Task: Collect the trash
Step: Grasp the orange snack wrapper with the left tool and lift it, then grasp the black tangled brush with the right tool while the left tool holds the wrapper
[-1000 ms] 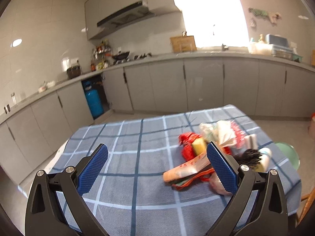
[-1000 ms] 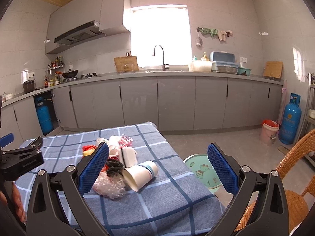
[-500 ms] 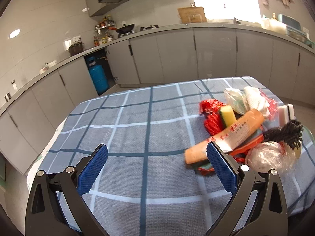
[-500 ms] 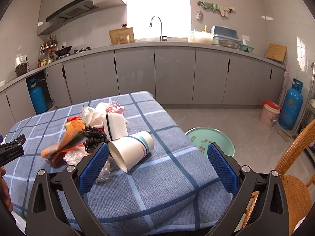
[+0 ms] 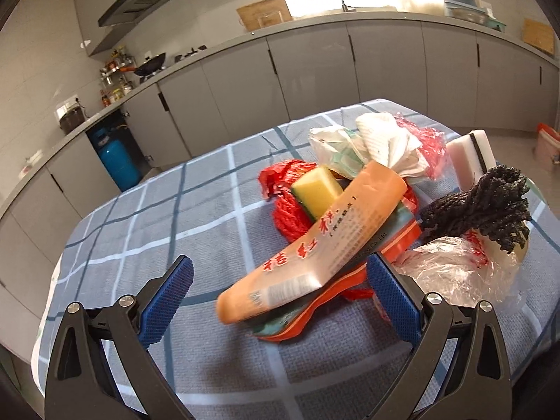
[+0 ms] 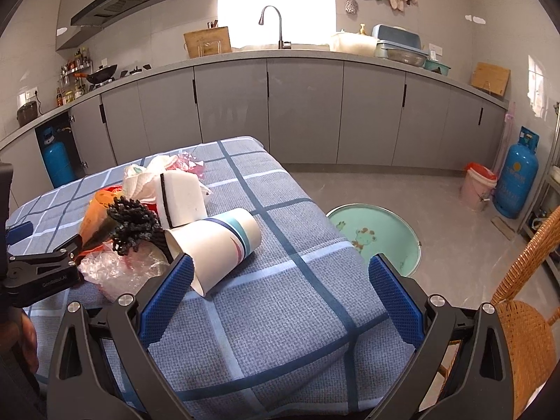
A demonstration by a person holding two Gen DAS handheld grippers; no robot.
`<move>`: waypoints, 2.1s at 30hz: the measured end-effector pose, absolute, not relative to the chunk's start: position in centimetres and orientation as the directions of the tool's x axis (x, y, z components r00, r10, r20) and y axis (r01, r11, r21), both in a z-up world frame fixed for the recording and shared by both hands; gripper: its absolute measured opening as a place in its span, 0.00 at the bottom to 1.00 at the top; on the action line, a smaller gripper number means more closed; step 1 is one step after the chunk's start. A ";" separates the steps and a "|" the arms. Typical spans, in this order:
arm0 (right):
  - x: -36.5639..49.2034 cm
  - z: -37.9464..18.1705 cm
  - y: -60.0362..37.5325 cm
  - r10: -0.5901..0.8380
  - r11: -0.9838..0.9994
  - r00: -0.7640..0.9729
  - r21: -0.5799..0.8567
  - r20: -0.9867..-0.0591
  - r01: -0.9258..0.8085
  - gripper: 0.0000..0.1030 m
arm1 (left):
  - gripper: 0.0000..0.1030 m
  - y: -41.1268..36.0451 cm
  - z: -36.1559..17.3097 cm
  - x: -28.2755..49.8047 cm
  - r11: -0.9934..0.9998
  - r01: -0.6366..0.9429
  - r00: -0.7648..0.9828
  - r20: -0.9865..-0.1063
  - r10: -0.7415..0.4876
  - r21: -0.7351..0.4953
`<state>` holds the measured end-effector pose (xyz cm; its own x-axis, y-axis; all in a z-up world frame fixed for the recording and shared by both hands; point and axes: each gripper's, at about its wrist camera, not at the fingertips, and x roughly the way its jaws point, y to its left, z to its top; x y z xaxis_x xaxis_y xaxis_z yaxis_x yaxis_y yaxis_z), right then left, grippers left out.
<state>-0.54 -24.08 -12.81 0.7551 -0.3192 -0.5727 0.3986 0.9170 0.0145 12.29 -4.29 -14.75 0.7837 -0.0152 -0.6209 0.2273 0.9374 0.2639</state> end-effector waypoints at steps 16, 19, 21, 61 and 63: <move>2.1 -14.3 -23.0 -0.313 0.931 0.734 -0.042 -0.602 0.363 0.95 | 0.08 -3.2 -14.7 12.3 0.939 0.317 0.751 -0.641 -0.160 0.137; 2.1 -13.7 -22.6 -0.312 0.935 0.750 -0.047 -0.583 0.352 0.95 | 0.07 -2.7 -13.6 11.8 0.945 0.303 0.770 -0.616 -0.164 0.127; 2.0 -13.0 -22.2 -0.299 0.941 0.769 -0.039 -0.565 0.337 0.95 | 0.07 -2.2 -13.0 11.5 0.950 0.287 0.784 -0.601 -0.157 0.126; 5.1 -5.2 -16.7 0.043 0.998 0.918 0.064 -0.395 -0.019 0.10 | 0.07 -2.3 -5.9 12.1 0.955 0.249 0.856 -0.497 -0.139 0.161; 4.7 -4.6 -17.5 0.030 0.998 0.924 0.068 -0.381 -0.004 0.10 | 0.07 -3.3 -5.4 12.1 0.950 0.267 0.857 -0.491 -0.157 0.161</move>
